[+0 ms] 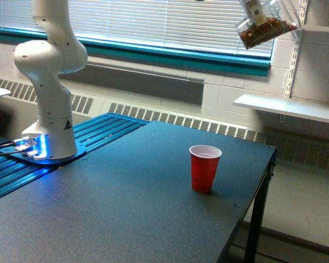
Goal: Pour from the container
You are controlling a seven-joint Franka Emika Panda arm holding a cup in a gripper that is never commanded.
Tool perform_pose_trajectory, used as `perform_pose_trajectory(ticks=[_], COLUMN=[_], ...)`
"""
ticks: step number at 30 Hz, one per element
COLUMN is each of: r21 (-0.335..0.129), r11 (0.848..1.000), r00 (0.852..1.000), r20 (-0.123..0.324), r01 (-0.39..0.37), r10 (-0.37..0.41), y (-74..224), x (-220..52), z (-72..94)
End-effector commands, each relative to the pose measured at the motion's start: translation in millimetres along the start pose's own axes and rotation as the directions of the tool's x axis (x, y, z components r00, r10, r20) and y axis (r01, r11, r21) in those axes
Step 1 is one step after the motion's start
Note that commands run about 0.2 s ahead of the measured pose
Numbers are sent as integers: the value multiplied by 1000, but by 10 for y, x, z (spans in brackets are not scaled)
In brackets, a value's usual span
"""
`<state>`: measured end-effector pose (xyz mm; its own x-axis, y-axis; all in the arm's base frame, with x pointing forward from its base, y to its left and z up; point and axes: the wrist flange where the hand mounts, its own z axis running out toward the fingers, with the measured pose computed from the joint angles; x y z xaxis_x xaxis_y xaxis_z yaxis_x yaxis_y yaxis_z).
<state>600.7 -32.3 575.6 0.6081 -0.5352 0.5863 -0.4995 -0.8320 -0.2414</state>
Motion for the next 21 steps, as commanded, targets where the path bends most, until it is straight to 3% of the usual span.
perform_pose_trajectory(ticks=[1,21], r21=[3,20], r11=[1000,995], r00=[1000,995], r20=[0,-26], r01=[1,102], r10=[-1,-101], y=[-11,43], x=[-1,-29], z=[2,-50])
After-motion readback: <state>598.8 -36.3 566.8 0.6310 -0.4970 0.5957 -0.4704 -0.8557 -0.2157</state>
